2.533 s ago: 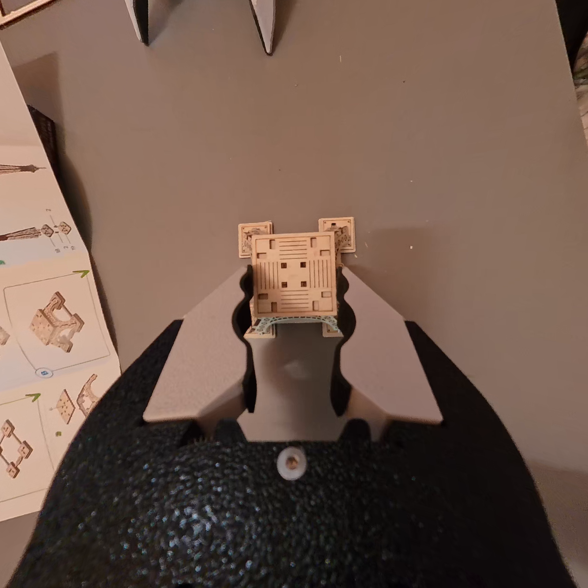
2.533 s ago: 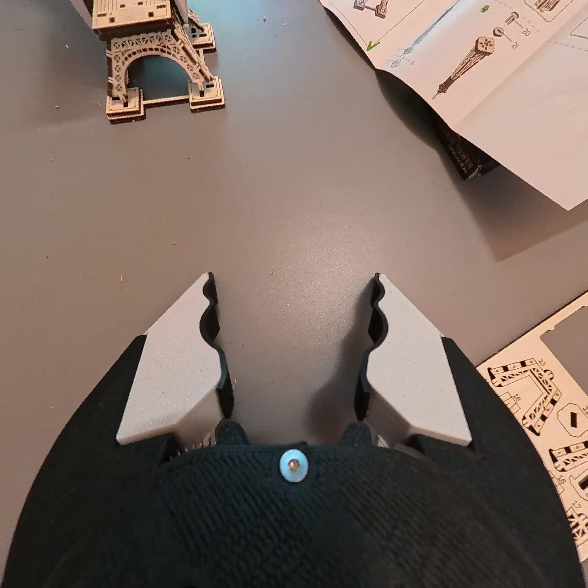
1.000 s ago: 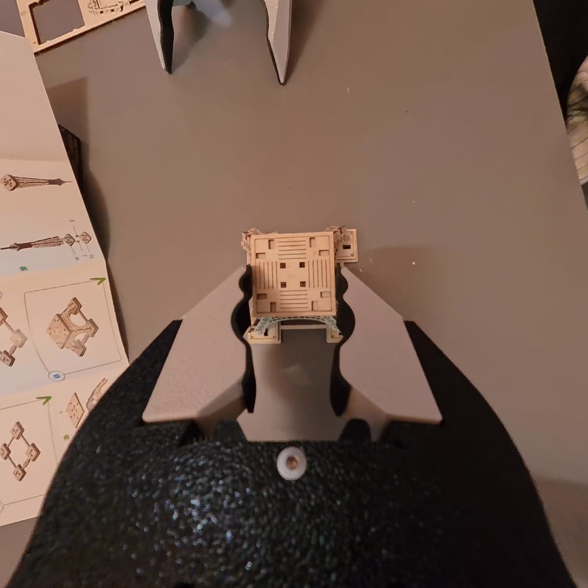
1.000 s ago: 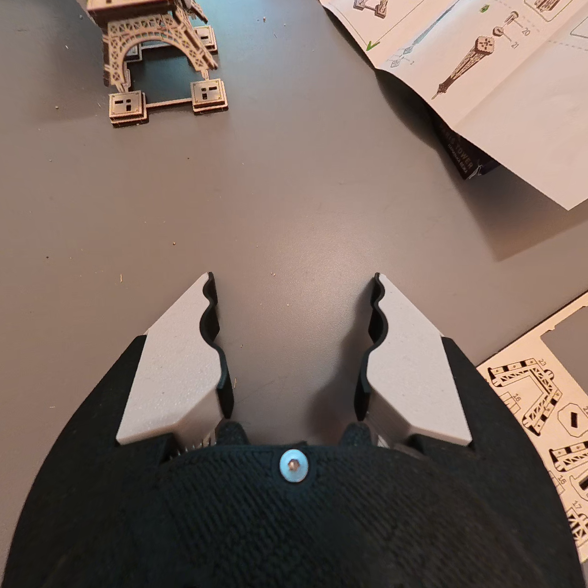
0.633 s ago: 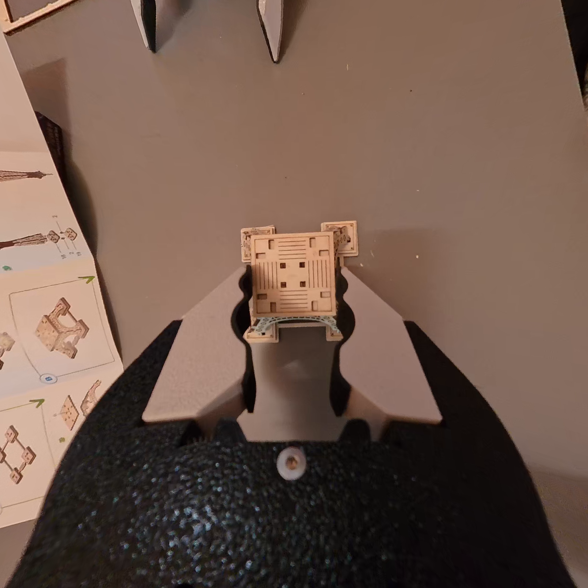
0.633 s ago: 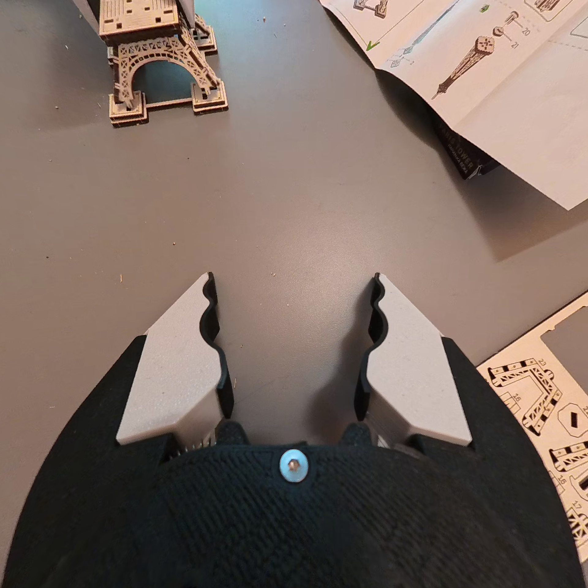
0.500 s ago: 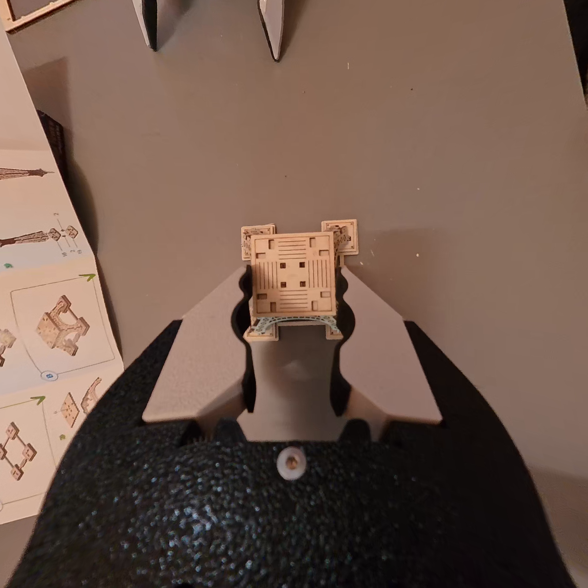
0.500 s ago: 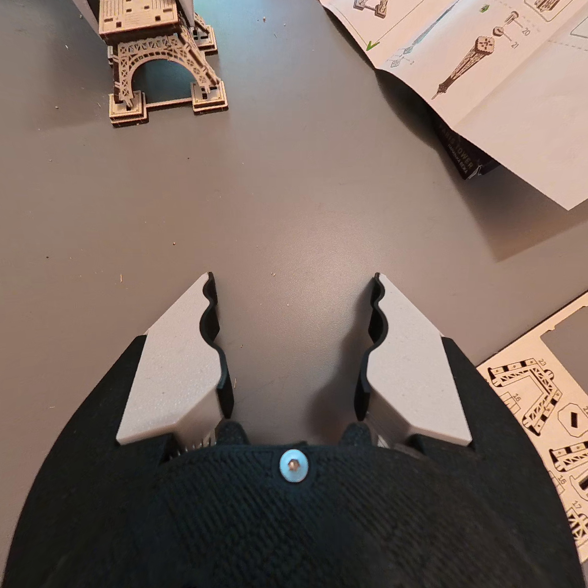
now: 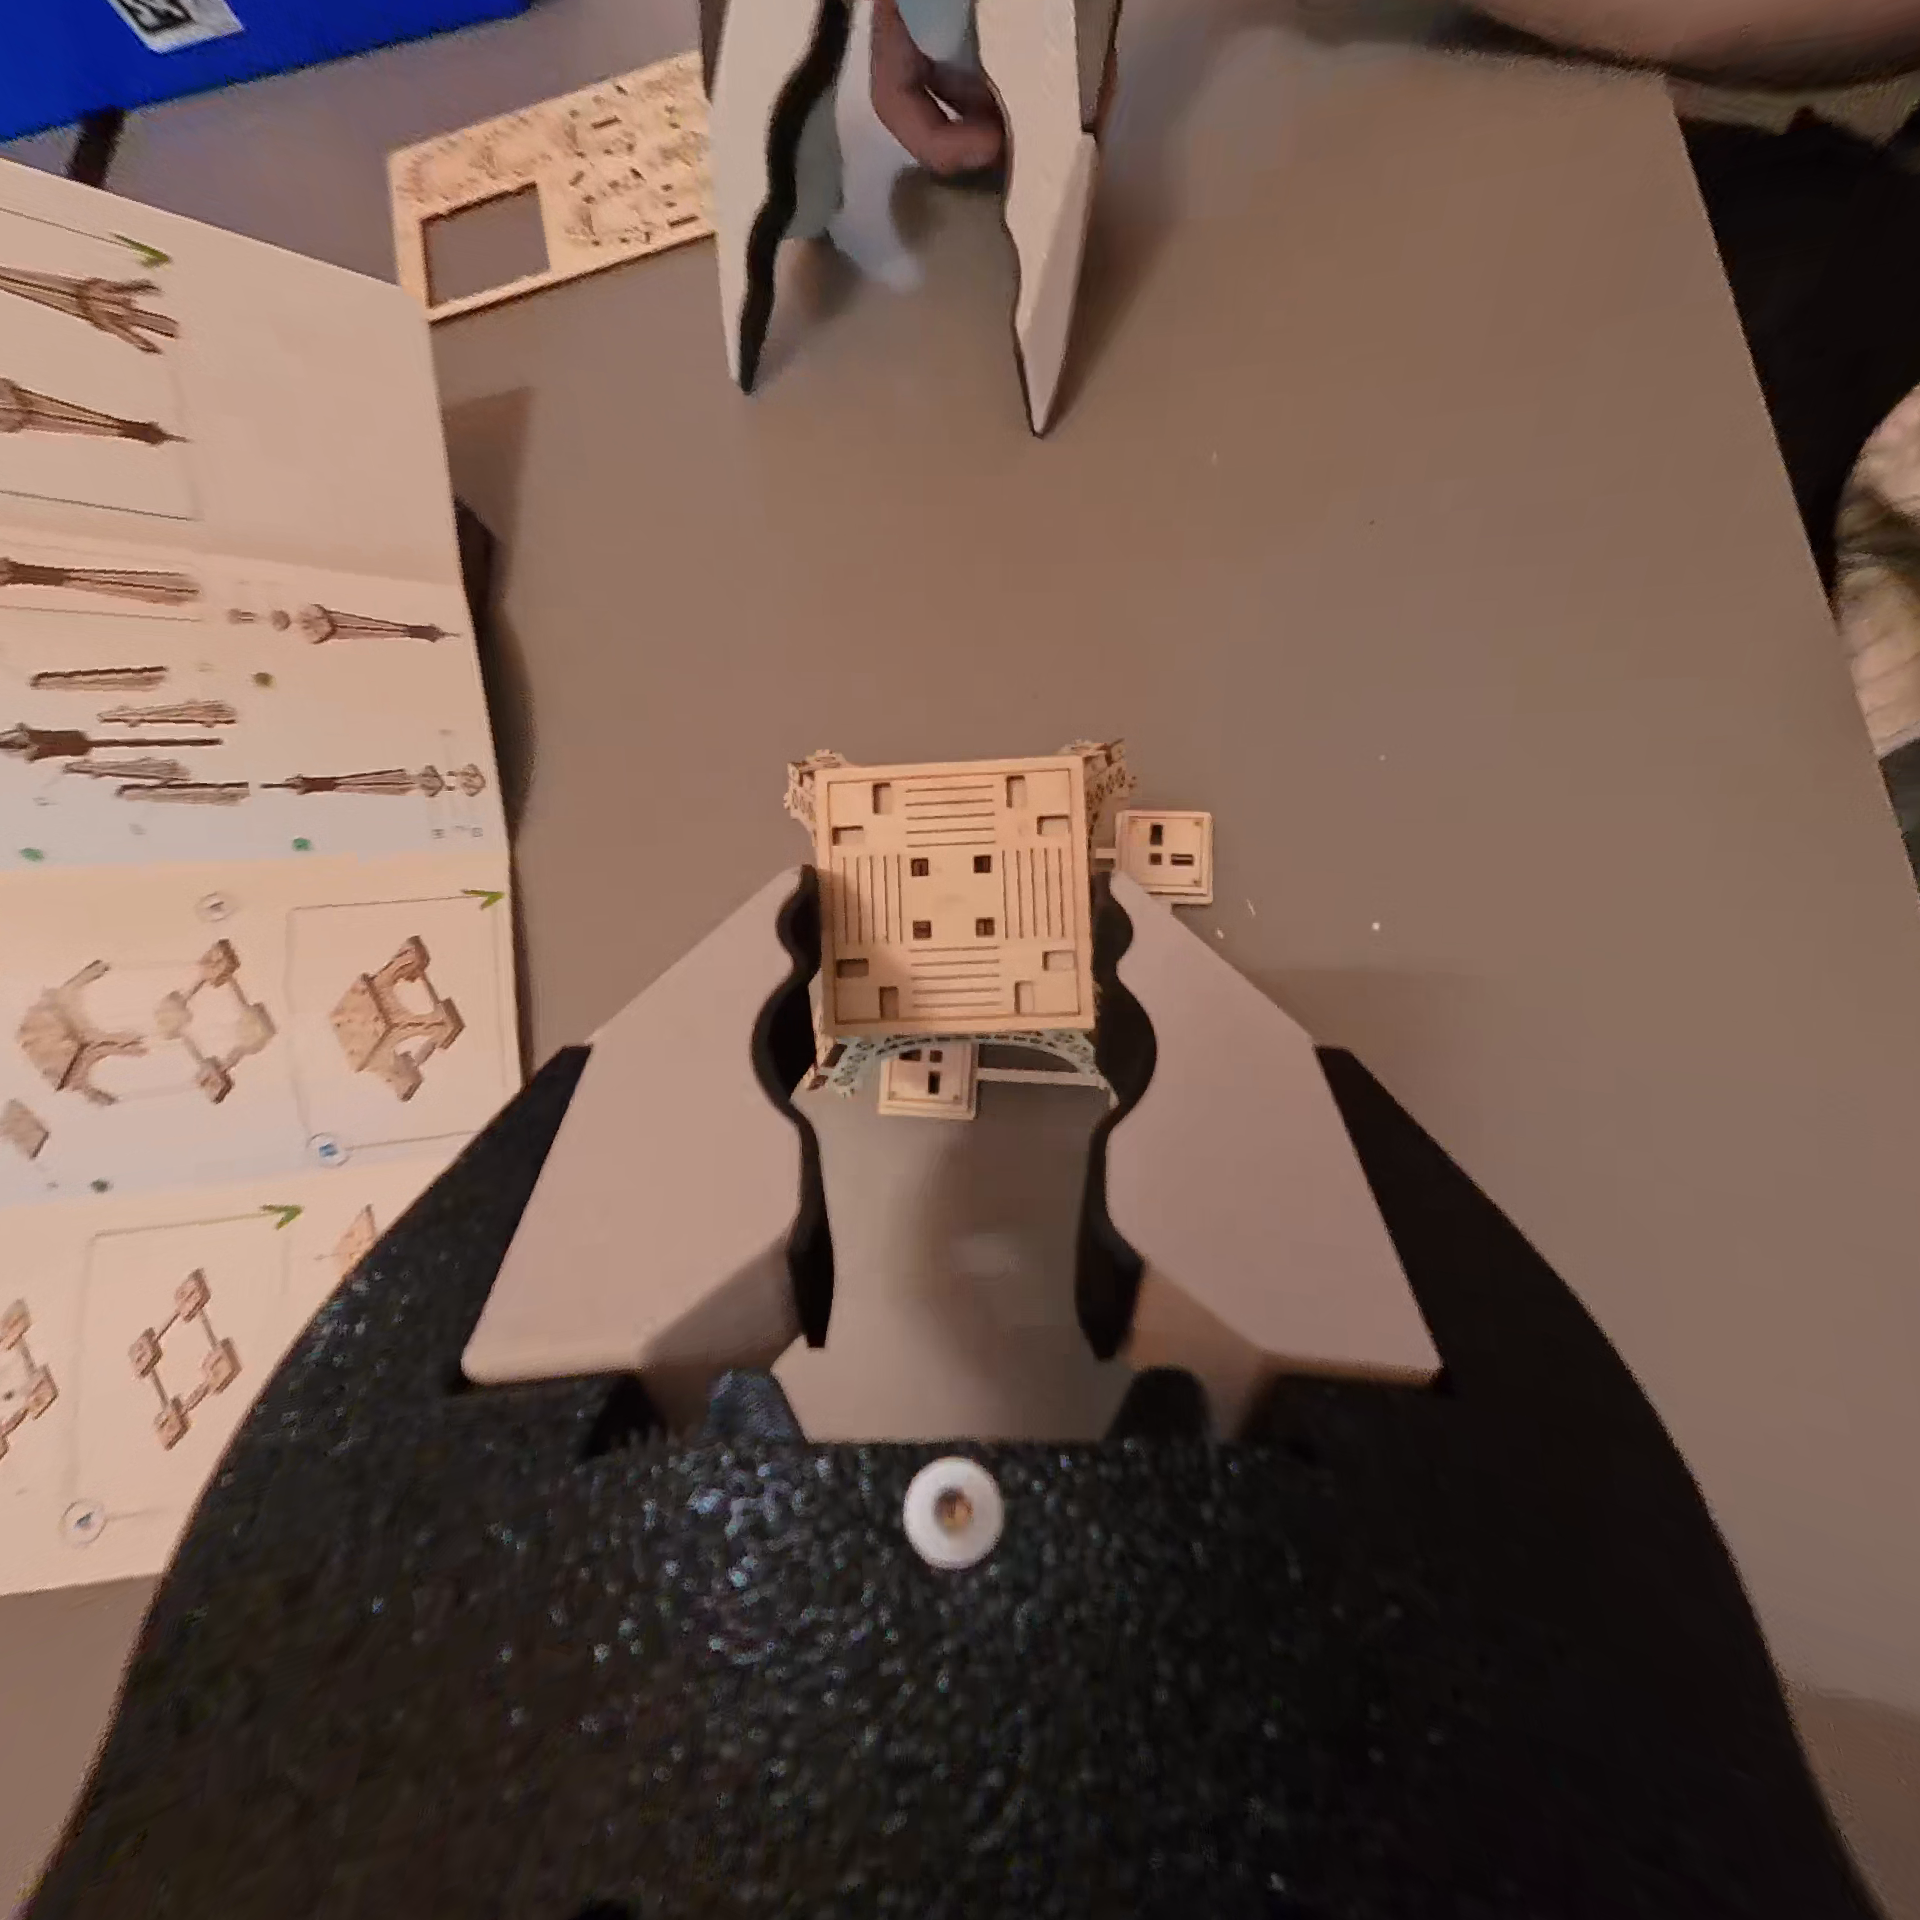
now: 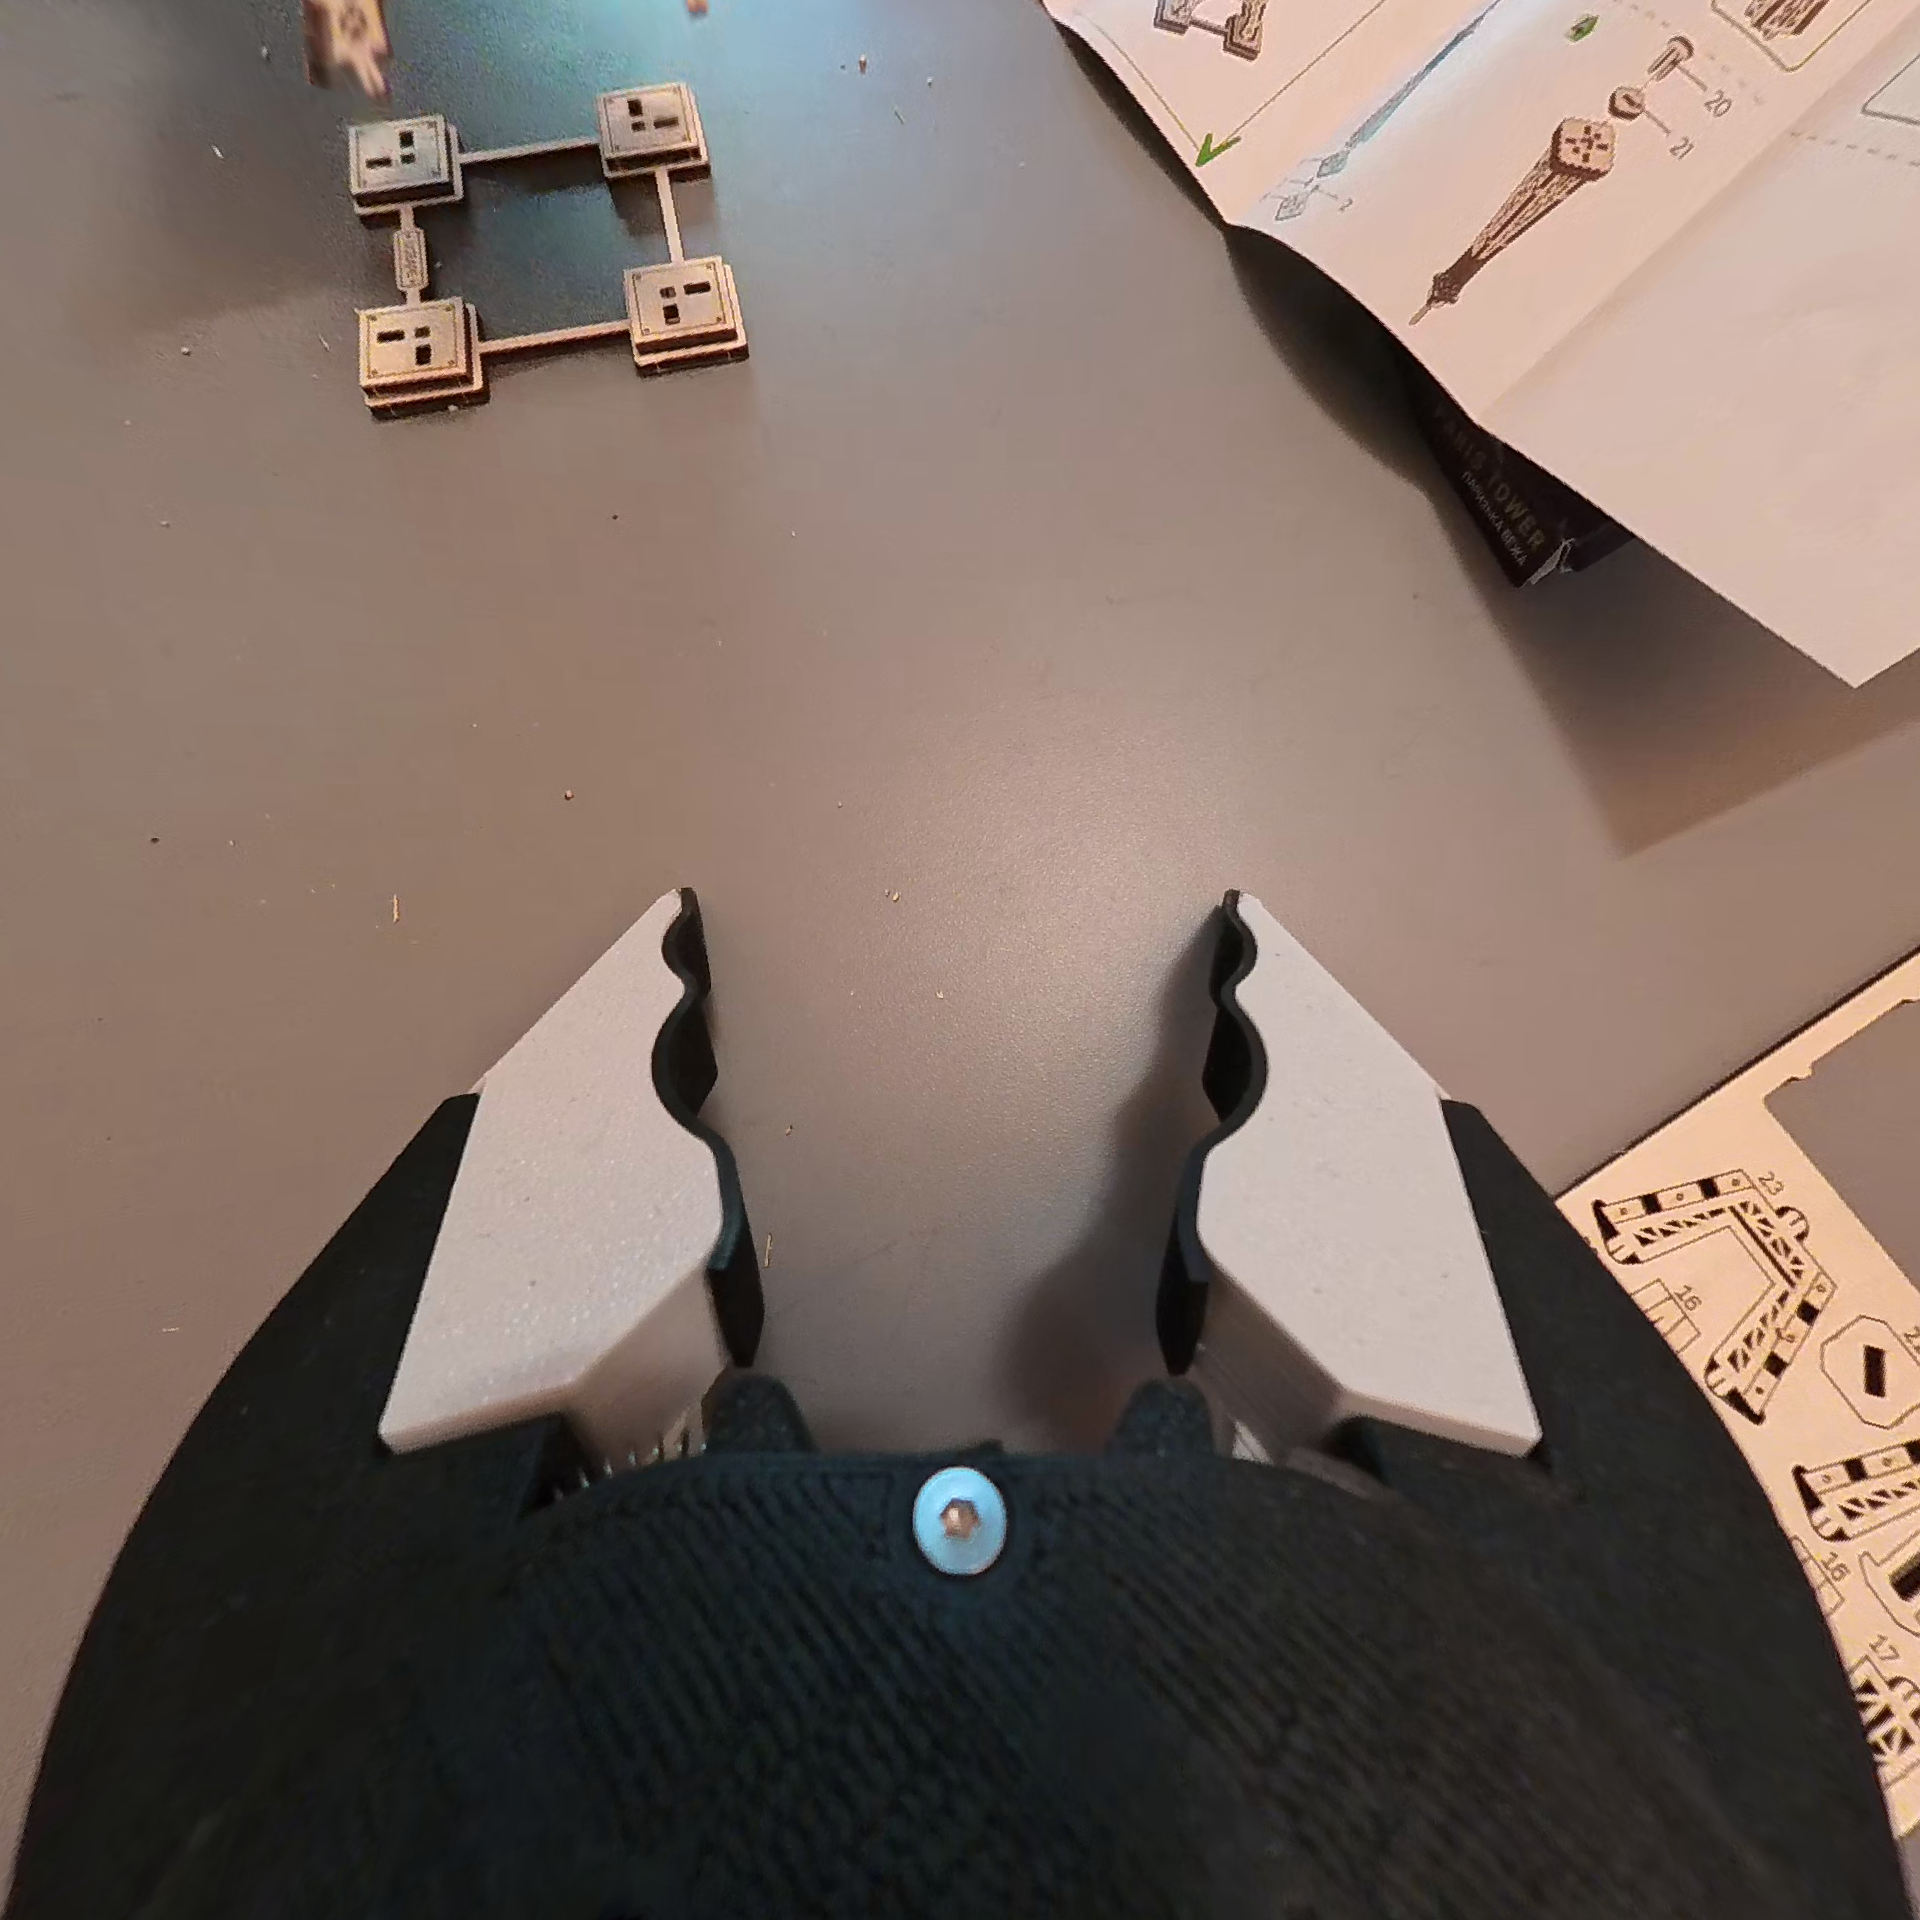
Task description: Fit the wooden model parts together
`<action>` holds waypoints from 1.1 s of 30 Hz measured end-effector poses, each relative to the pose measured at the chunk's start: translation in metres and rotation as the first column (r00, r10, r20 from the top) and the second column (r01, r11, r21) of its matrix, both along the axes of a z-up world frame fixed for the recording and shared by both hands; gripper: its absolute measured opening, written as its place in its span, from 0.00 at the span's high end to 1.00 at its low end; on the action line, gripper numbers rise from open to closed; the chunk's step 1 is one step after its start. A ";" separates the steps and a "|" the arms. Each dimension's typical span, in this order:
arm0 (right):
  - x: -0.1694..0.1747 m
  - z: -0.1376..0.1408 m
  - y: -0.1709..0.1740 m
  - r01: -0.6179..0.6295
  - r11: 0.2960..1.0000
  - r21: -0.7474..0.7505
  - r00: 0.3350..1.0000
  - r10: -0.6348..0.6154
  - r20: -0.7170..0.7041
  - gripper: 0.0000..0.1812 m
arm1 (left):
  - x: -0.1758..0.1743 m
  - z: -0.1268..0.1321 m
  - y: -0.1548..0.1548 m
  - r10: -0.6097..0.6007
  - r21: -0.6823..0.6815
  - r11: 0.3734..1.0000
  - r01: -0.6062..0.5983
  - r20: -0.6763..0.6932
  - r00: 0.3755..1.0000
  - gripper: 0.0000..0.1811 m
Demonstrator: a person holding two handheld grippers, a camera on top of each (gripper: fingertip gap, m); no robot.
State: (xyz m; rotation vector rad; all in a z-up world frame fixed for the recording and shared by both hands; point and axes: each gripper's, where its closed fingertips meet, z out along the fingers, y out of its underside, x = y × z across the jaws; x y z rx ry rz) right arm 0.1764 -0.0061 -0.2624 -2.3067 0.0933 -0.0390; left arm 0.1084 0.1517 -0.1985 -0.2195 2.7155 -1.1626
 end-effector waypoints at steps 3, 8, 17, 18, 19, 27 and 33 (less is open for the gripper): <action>0.000 0.000 0.000 0.000 1.000 0.000 1.000 0.000 0.000 0.47 | 0.000 0.004 0.003 0.008 -0.011 1.000 -0.008 0.010 1.000 0.73; 0.000 0.000 0.000 0.000 1.000 0.000 1.000 0.000 0.000 0.47 | -0.004 -0.006 0.003 -0.003 0.029 1.000 0.003 0.005 1.000 0.73; 0.000 0.000 0.000 0.000 1.000 0.000 1.000 0.000 0.000 0.47 | 0.004 -0.006 0.010 0.066 0.018 0.998 -0.067 0.014 0.998 0.73; 0.000 0.000 0.000 0.000 1.000 0.000 1.000 0.000 0.000 0.47 | 0.004 -0.003 0.009 0.078 -0.007 0.997 -0.078 0.004 0.997 0.73; 0.000 0.000 0.000 0.000 1.000 0.000 1.000 0.000 0.000 0.47 | 0.004 -0.001 0.008 0.084 -0.031 0.996 -0.085 -0.011 0.996 0.73; 0.000 0.000 0.000 0.000 1.000 0.000 1.000 0.000 0.000 0.47 | -0.014 -0.026 -0.001 0.005 0.100 0.995 -0.004 -0.015 1.000 0.73; 0.000 0.000 0.000 0.000 1.000 0.000 1.000 0.000 0.000 0.47 | -0.016 -0.037 -0.011 -0.037 0.160 0.986 0.038 -0.015 0.999 0.73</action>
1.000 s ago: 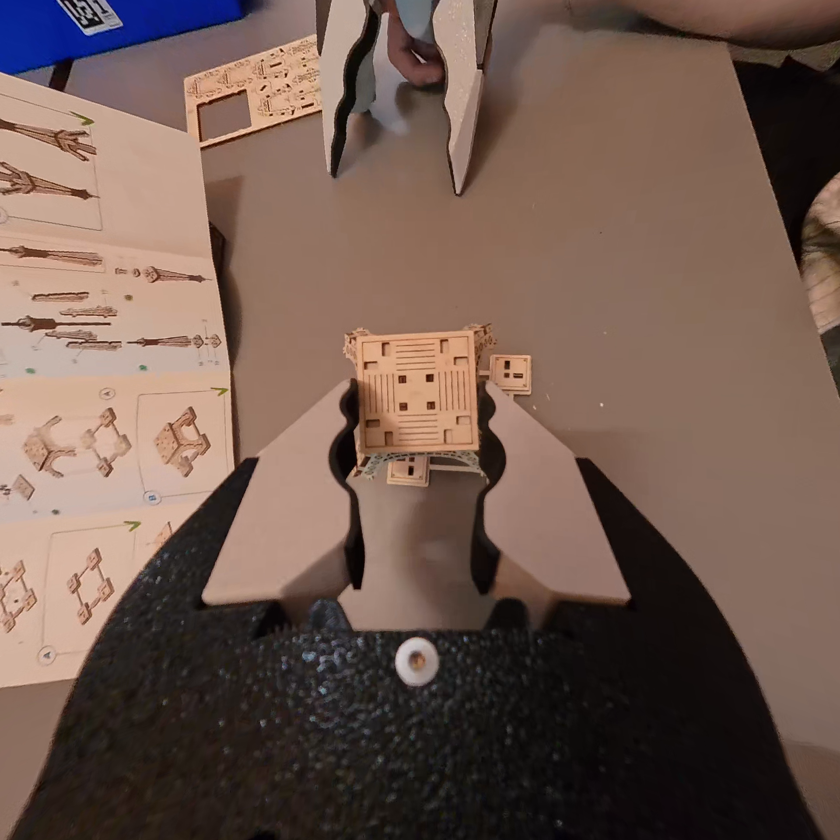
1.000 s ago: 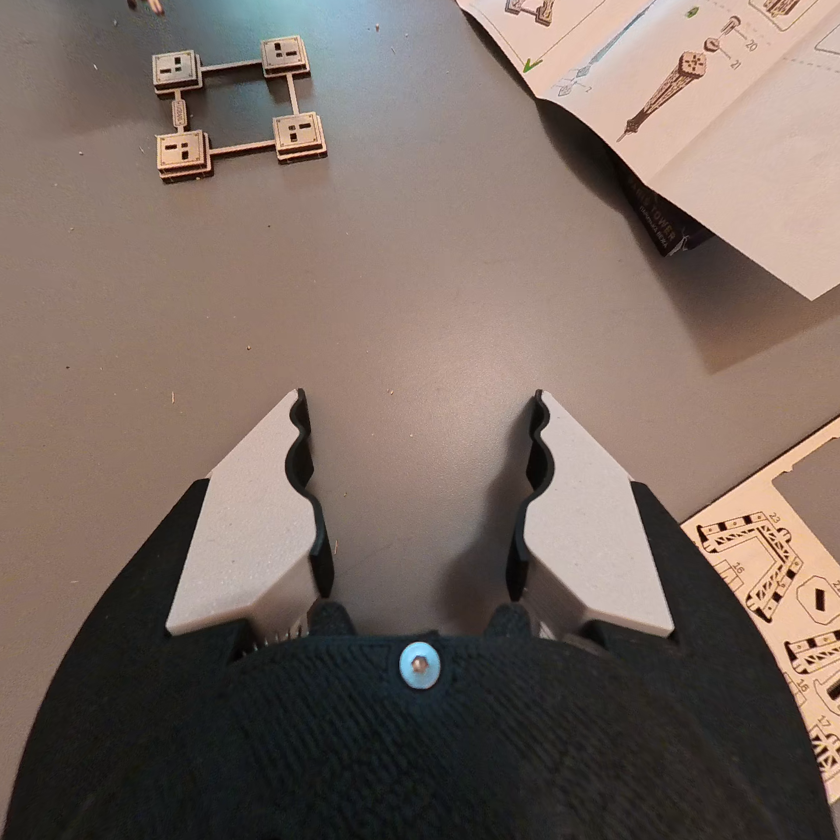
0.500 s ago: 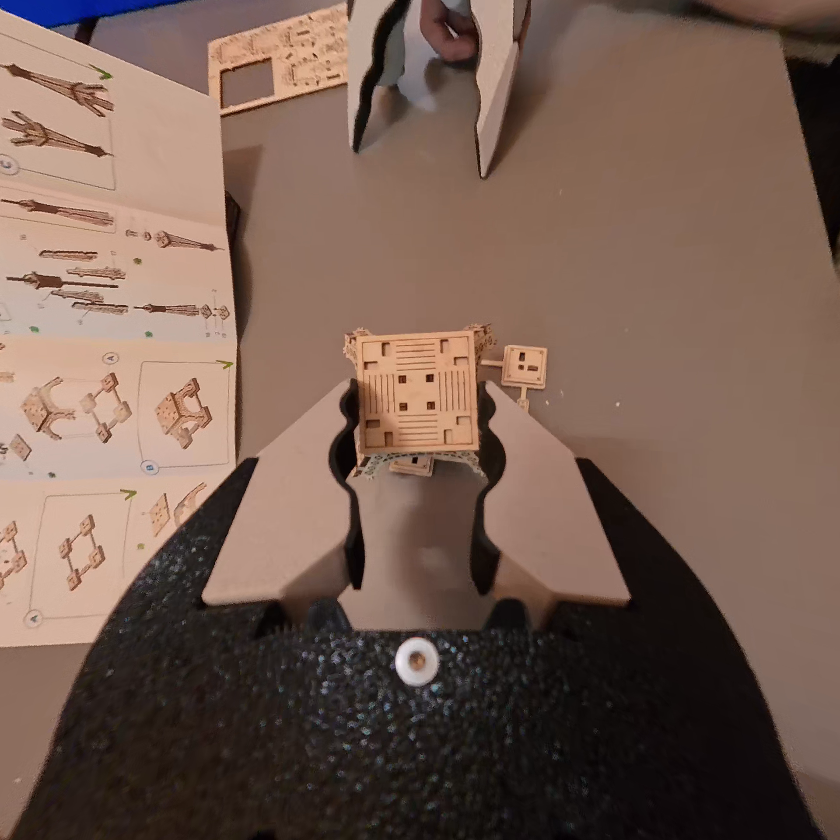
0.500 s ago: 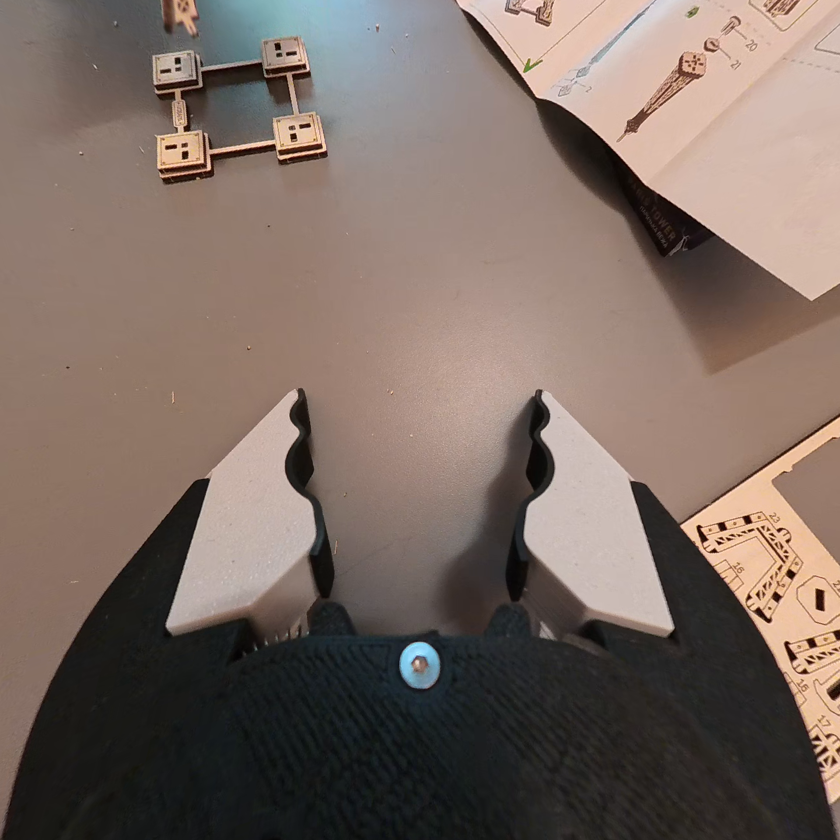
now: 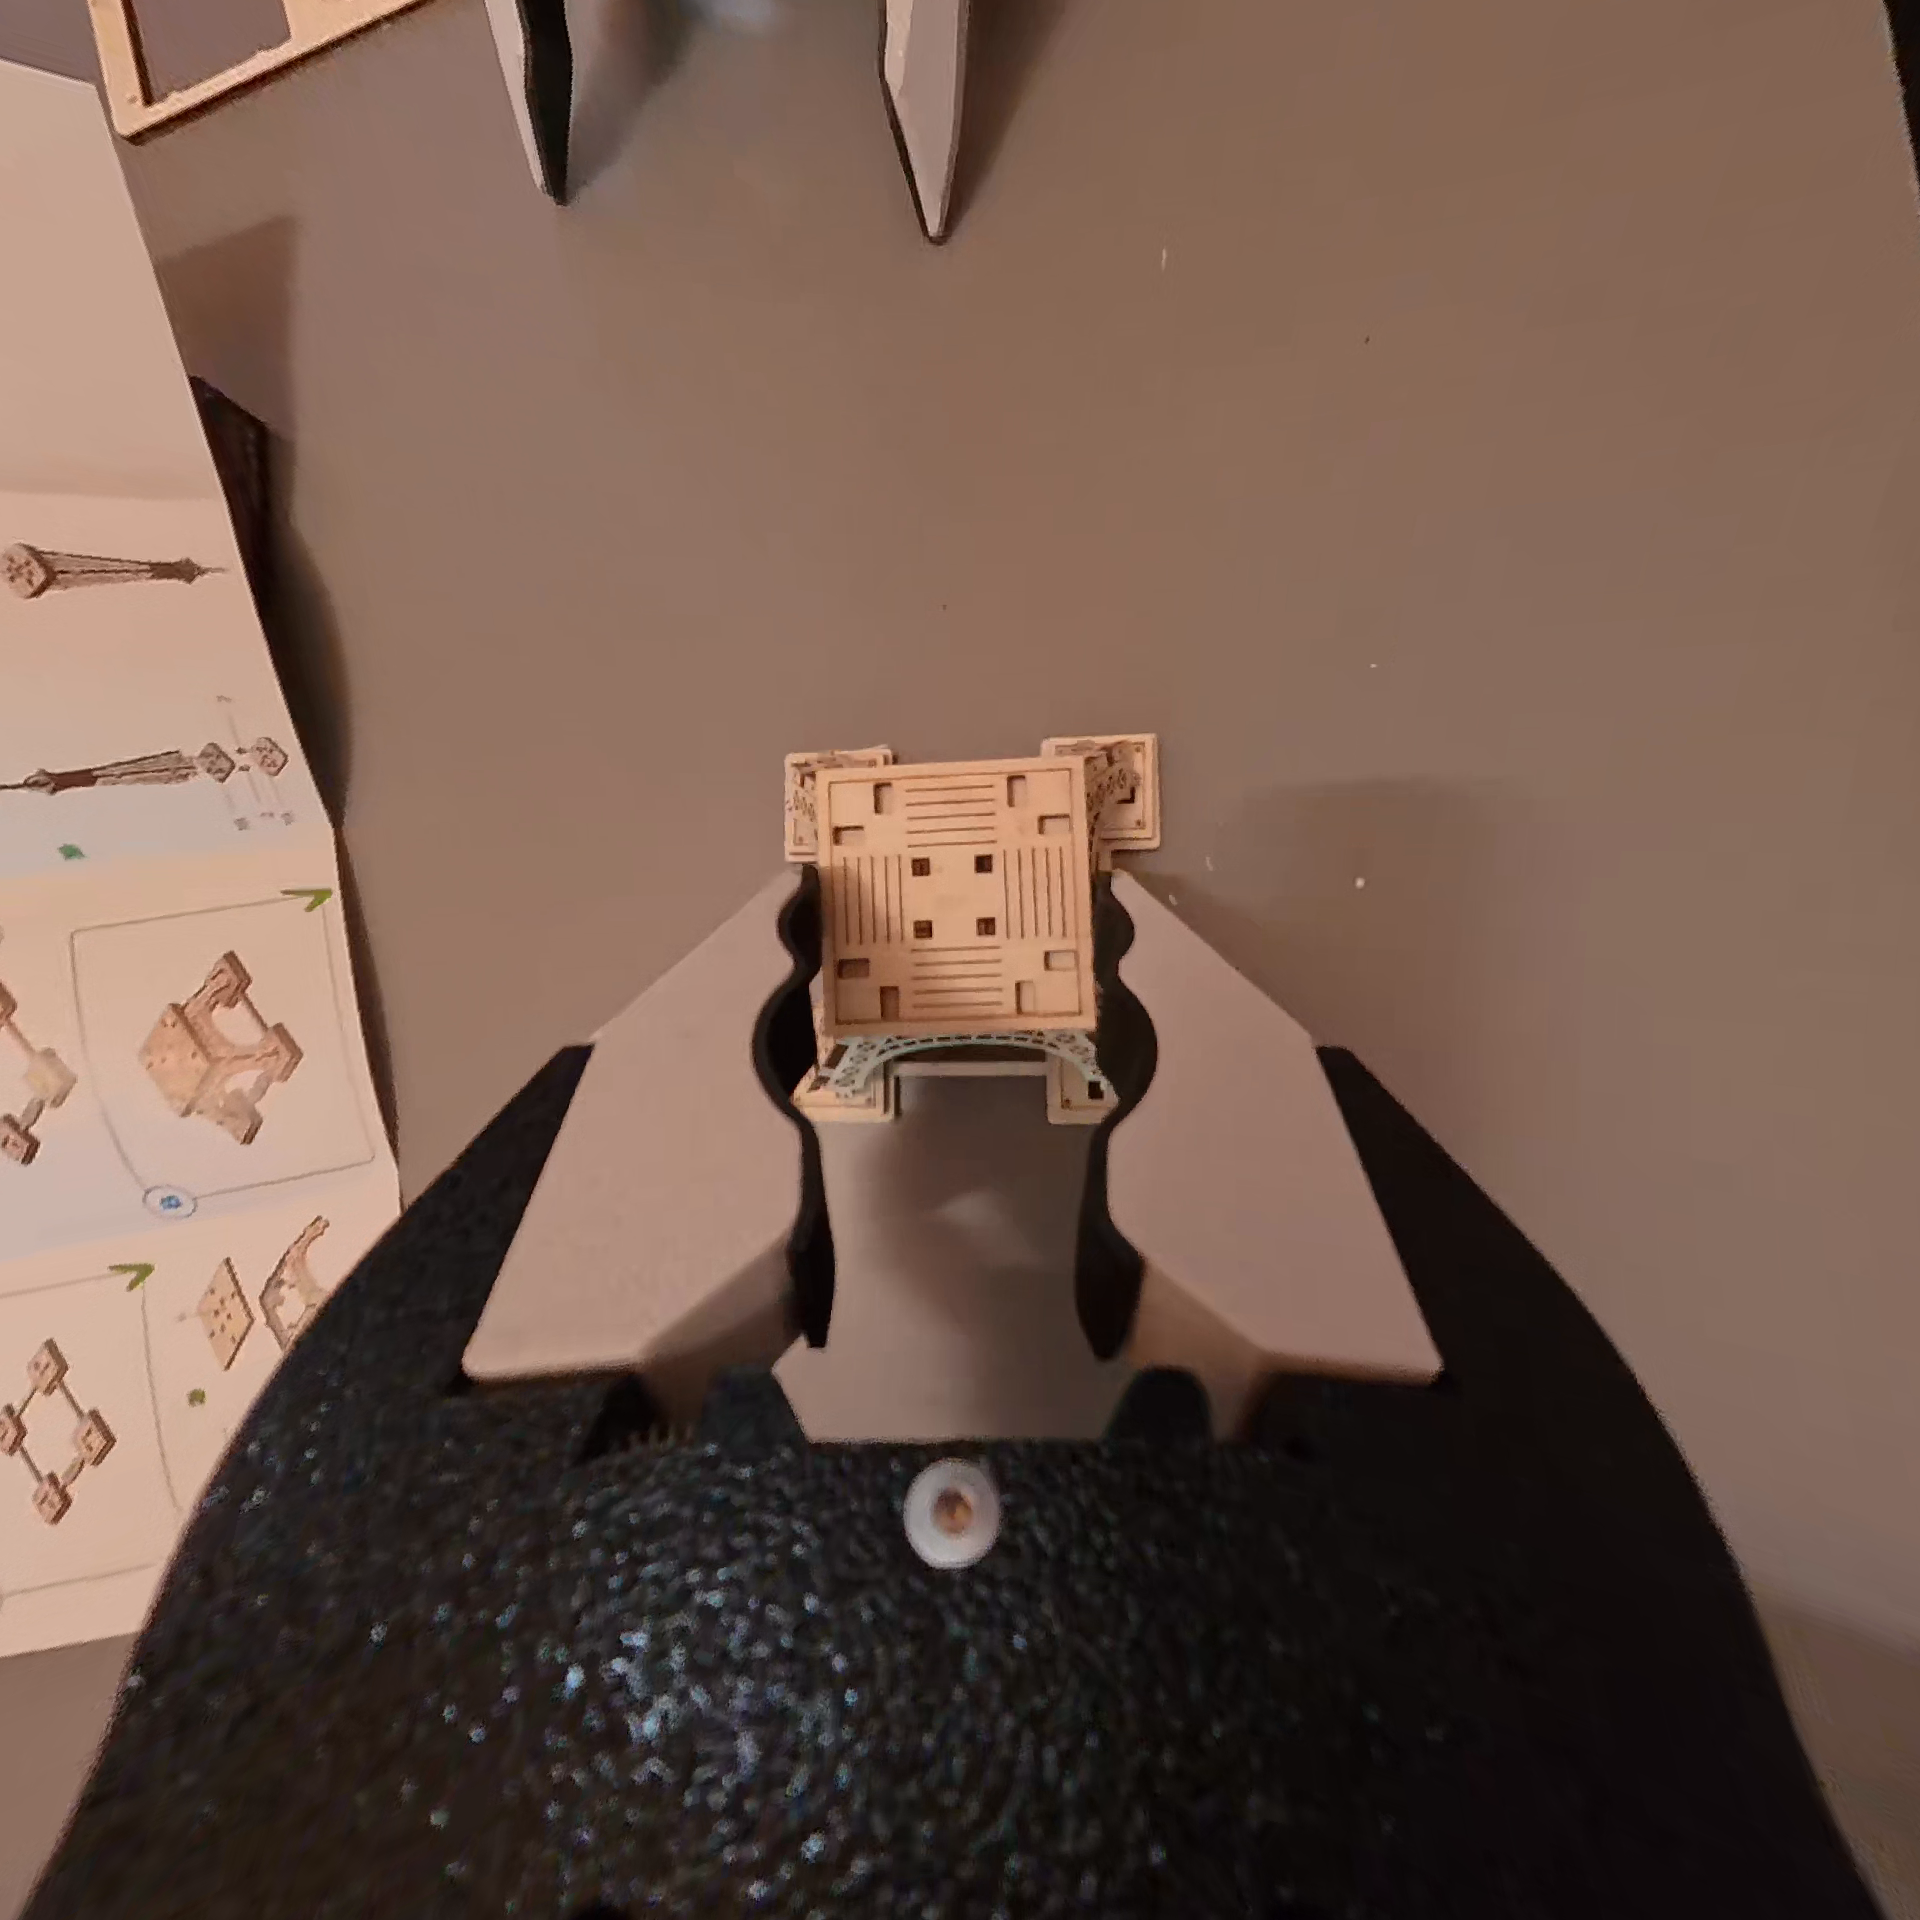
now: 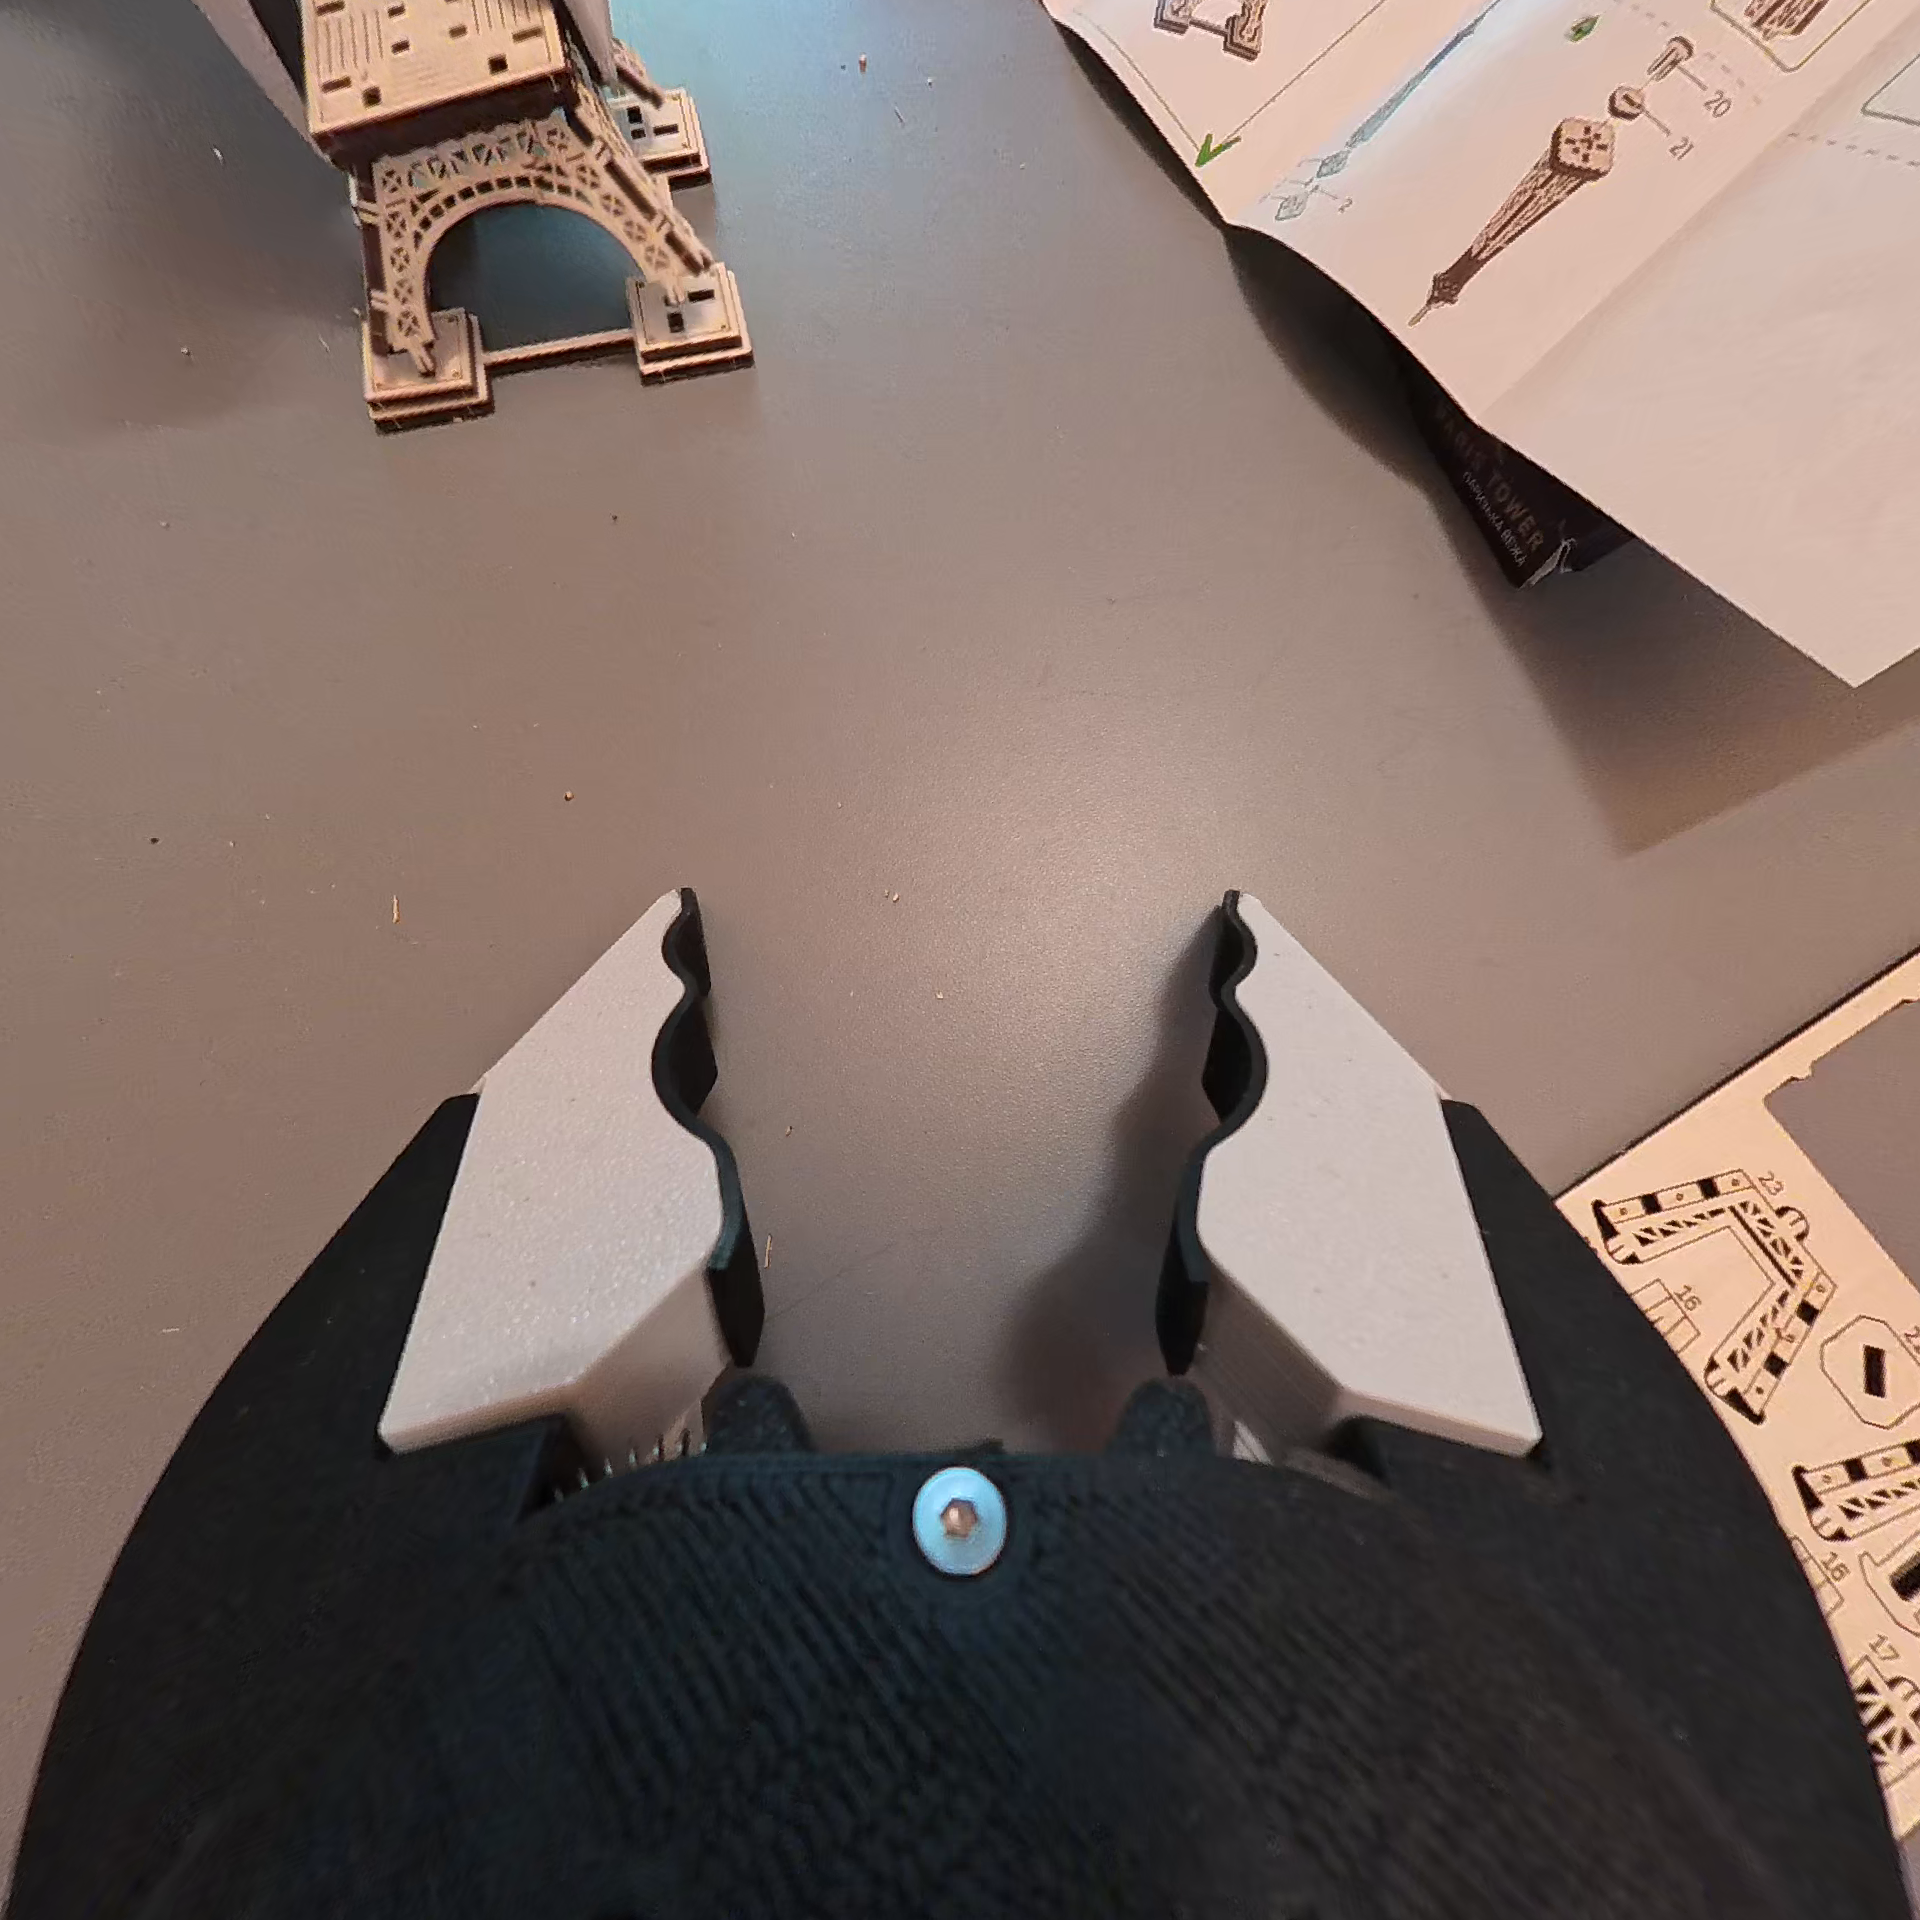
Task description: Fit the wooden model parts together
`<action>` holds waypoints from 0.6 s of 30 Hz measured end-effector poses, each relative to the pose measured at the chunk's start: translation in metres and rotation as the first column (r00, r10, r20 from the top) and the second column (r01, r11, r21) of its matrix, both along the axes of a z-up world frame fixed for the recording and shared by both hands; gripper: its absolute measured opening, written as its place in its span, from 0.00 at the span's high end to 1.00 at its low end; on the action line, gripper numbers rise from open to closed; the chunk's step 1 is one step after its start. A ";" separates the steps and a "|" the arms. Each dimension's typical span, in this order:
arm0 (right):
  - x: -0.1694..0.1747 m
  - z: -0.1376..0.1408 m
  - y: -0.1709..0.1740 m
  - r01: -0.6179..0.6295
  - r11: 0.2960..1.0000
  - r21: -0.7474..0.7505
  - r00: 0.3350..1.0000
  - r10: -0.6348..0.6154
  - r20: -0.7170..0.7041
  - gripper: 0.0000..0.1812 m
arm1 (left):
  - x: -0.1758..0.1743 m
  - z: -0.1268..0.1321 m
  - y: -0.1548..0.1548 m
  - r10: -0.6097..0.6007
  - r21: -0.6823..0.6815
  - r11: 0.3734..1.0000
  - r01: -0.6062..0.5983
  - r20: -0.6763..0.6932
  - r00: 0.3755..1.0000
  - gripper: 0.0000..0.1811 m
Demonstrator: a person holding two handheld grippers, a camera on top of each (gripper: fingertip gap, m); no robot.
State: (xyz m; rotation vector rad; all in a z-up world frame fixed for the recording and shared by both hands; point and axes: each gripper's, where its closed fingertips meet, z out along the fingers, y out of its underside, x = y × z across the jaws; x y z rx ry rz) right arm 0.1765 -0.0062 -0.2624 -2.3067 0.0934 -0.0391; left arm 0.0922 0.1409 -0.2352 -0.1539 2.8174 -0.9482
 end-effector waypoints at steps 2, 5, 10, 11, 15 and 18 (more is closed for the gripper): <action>0.000 0.000 0.000 0.000 1.000 0.000 1.000 0.000 0.000 0.47 | 0.000 -0.001 0.000 -0.006 0.004 1.000 0.006 -0.004 1.000 0.73; 0.000 0.000 0.000 0.000 1.000 0.000 1.000 0.000 0.000 0.47 | 0.002 0.000 0.000 -0.009 0.008 1.000 0.009 0.009 1.000 0.73; 0.000 0.000 0.000 0.000 1.000 0.000 1.000 0.000 0.000 0.47 | 0.000 -0.001 0.000 -0.020 0.014 1.000 0.020 -0.006 1.000 0.72; 0.000 0.000 0.000 0.000 1.000 0.000 1.000 0.000 0.000 0.47 | 0.000 -0.002 0.001 -0.020 0.013 1.000 0.020 -0.008 1.000 0.72; 0.000 0.000 0.000 0.000 1.000 0.000 1.000 0.000 0.000 0.47 | 0.000 -0.001 0.001 -0.027 0.009 1.000 0.027 -0.003 1.000 0.72; 0.000 0.000 0.000 0.000 1.000 0.000 1.000 0.000 0.000 0.47 | -0.001 -0.001 0.002 -0.050 0.016 0.999 0.050 0.006 0.999 0.72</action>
